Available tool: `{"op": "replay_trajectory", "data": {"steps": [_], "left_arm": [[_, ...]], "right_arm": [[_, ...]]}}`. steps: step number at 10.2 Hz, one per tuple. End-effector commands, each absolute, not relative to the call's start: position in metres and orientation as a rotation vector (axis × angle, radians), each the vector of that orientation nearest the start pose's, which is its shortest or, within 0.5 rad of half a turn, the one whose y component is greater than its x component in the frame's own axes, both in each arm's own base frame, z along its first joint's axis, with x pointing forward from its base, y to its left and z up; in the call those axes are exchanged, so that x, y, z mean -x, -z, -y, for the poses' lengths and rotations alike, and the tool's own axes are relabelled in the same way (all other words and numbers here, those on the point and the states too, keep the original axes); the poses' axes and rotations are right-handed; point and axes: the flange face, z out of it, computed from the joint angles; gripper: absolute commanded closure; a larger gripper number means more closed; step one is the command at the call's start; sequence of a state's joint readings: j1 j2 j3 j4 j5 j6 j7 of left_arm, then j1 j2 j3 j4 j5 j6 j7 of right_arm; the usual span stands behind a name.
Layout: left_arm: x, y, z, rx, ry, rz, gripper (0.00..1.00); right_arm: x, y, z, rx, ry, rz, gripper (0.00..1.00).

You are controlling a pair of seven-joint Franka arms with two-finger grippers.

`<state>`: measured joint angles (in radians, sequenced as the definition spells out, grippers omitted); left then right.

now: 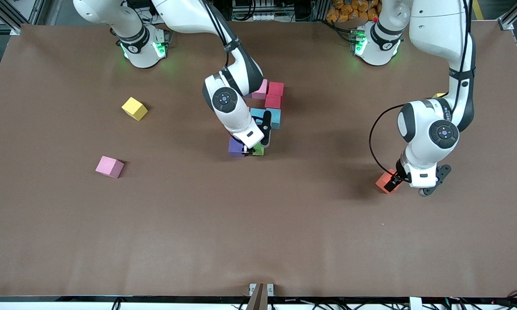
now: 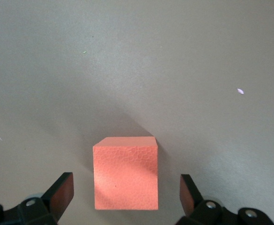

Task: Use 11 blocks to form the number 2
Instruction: 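Set green beside blue with the right gripper while the left gripper grasps orange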

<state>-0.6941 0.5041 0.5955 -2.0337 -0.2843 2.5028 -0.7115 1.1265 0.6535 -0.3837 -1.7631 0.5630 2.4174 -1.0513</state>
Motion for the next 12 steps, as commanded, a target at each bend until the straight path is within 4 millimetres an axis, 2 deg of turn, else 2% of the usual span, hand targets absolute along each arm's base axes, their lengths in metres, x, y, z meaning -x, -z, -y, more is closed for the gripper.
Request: {"op": "replay_trajectory", "data": {"steps": [1,8,10,12], "left_arm": [[-0.604,-0.231,0.066,2.833,0.207,1.197,0.0],[-0.604,-0.201,0.069,2.816,0.244,1.137,0.0],[-0.603,-0.194,0.088,2.843,0.229,1.084,0.0],[-0.605,-0.196,0.092,2.863,0.235,1.028,0.41]], "right_arm": [[-0.477,-0.216,-0.472,2.232,0.154,2.003,1.0],[-0.475,-0.214,-0.47,2.235,0.117,1.999,1.0],[-0.475,-0.214,-0.469,2.25,0.09,2.024,1.0],[-0.474,-0.214,-0.47,2.269,0.086,2.02,1.0]]}}
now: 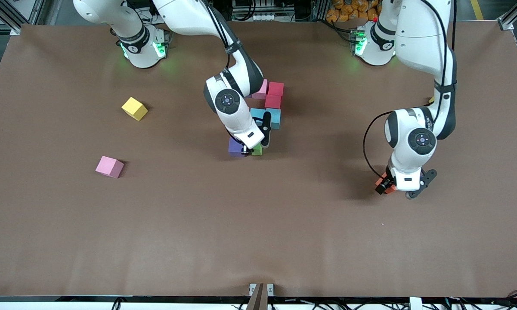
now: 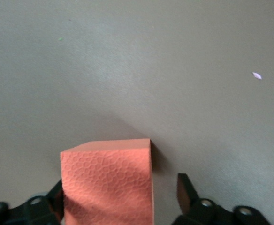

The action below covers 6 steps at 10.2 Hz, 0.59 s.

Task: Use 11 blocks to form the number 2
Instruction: 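Set green beside blue with the right gripper while the left gripper grasps orange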

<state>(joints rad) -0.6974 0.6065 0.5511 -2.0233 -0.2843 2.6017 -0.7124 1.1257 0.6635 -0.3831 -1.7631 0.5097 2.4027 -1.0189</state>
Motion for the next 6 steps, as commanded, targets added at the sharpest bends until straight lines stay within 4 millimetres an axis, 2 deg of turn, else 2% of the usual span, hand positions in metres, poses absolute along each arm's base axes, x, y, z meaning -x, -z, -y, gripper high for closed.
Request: {"op": "replay_trajectory", "data": {"steps": [1,2,3,5,6], "left_arm": [[-0.606,-0.199,0.092,2.898,0.236,0.921,0.56],[-0.608,-0.204,0.093,2.919,0.245,0.873,0.62],[-0.612,-0.21,0.095,2.931,0.261,0.851,0.63],[-0.622,-0.25,0.106,3.005,0.31,0.741,0.6],[-0.628,-0.27,0.121,3.052,0.307,0.633,0.6]], "right_arm": [[-0.475,-0.214,-0.47,2.268,0.091,2.022,1.0],[-0.473,-0.213,-0.472,2.279,0.092,2.013,0.79],[-0.472,-0.211,-0.473,2.297,0.092,1.993,0.01],[-0.475,-0.215,-0.474,2.302,0.114,1.974,0.0],[-0.474,-0.218,-0.476,2.3,0.12,1.965,0.0]]}}
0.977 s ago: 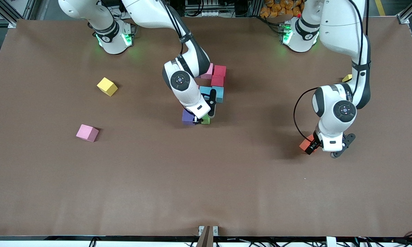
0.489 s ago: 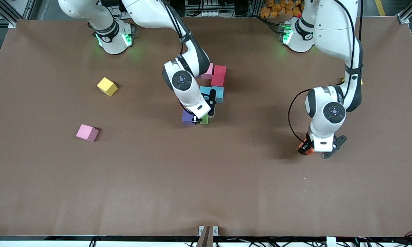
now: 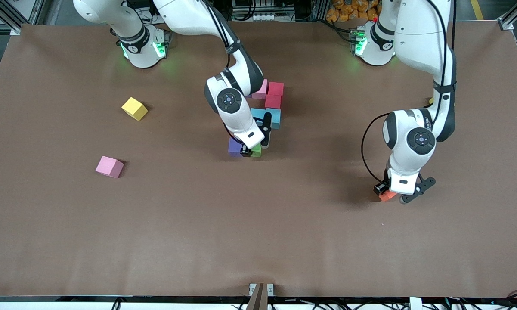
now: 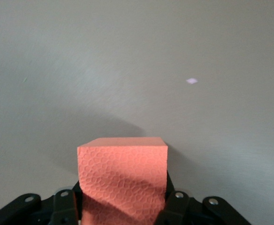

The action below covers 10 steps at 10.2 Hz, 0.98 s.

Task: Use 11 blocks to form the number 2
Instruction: 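Carry orange toward the column with the left gripper while the right gripper withdraws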

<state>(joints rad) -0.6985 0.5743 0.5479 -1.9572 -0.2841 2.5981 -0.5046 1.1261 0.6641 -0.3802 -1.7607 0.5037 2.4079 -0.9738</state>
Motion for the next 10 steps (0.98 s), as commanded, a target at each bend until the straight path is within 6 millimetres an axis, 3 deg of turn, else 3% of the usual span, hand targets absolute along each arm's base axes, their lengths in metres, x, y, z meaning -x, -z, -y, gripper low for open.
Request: {"op": "replay_trajectory", "data": {"steps": [1,3,4,6,7,10], "left_arm": [[-0.639,-0.289,0.131,3.075,0.264,0.558,0.6],[-0.652,-0.327,0.151,3.07,0.154,0.326,0.55],[-0.656,-0.343,0.161,2.983,0.147,0.176,0.55],[-0.658,-0.362,0.18,2.941,0.147,0.066,0.55],[-0.656,-0.365,0.188,2.944,0.133,0.039,0.55],[-0.644,-0.362,0.22,2.963,0.081,-0.067,0.58]], "right_arm": [[-0.475,-0.224,-0.476,2.298,0.129,1.959,0.0],[-0.476,-0.249,-0.475,2.277,0.139,1.943,0.0],[-0.474,-0.261,-0.472,2.262,0.089,1.926,0.0],[-0.473,-0.287,-0.465,2.245,0.034,1.89,0.0],[-0.489,-0.303,-0.439,2.265,-0.007,1.832,0.0],[-0.555,-0.346,-0.315,2.454,-0.107,1.47,0.0]]}}
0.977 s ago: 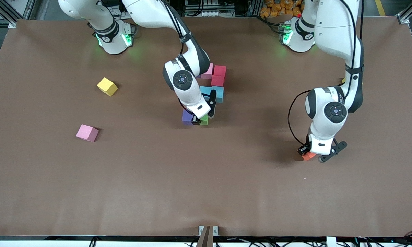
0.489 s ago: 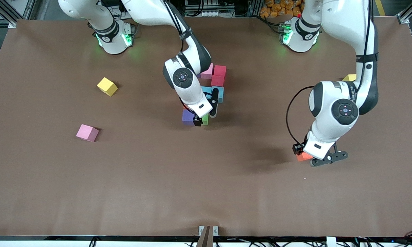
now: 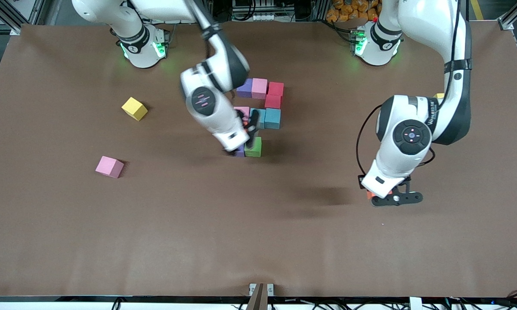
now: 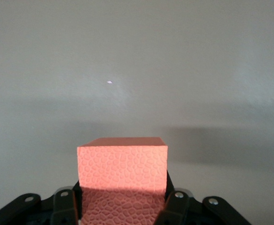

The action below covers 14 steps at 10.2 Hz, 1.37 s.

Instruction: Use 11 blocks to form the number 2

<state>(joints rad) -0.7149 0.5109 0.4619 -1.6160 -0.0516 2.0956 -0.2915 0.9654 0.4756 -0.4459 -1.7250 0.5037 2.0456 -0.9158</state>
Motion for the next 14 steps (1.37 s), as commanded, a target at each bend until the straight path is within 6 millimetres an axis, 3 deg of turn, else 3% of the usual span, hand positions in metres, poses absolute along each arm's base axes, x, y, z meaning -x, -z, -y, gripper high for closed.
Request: {"op": "replay_trajectory", "data": {"steps": [1,4,5,6,7,10,11,12,14], "left_arm": [[-0.64,-0.36,0.231,2.976,0.062,-0.125,0.59],[-0.616,-0.349,0.291,3.008,0.024,-0.316,0.59],[-0.608,-0.344,0.307,3.004,0.011,-0.406,0.59],[-0.601,-0.339,0.322,2.984,0.004,-0.585,0.59],[-0.597,-0.335,0.332,2.961,0.002,-0.731,0.59],[-0.579,-0.316,0.369,2.796,0.021,-1.235,0.6],[-0.575,-0.311,0.377,2.737,0.022,-1.368,0.61],[-0.565,-0.307,0.389,2.7,0.012,-1.459,0.61],[-0.544,-0.298,0.414,2.602,0.02,-1.615,0.61]], "right_arm": [[-0.57,-0.358,-0.281,2.519,-0.106,1.358,0.0],[-0.611,-0.401,-0.171,2.694,-0.117,1.065,0.0],[-0.623,-0.426,-0.127,2.837,-0.125,0.707,0.0],[-0.628,-0.445,-0.096,2.915,-0.159,0.425,0.0],[-0.633,-0.467,-0.064,2.975,-0.189,0.291,0.0],[-0.622,-0.522,0.038,2.942,-0.175,0.091,0.0],[-0.608,-0.542,0.06,2.932,-0.171,0.086,0.0],[-0.598,-0.557,0.07,2.977,-0.178,0.11,0.0],[-0.586,-0.572,0.067,2.98,-0.178,0.071,0.0]]}}
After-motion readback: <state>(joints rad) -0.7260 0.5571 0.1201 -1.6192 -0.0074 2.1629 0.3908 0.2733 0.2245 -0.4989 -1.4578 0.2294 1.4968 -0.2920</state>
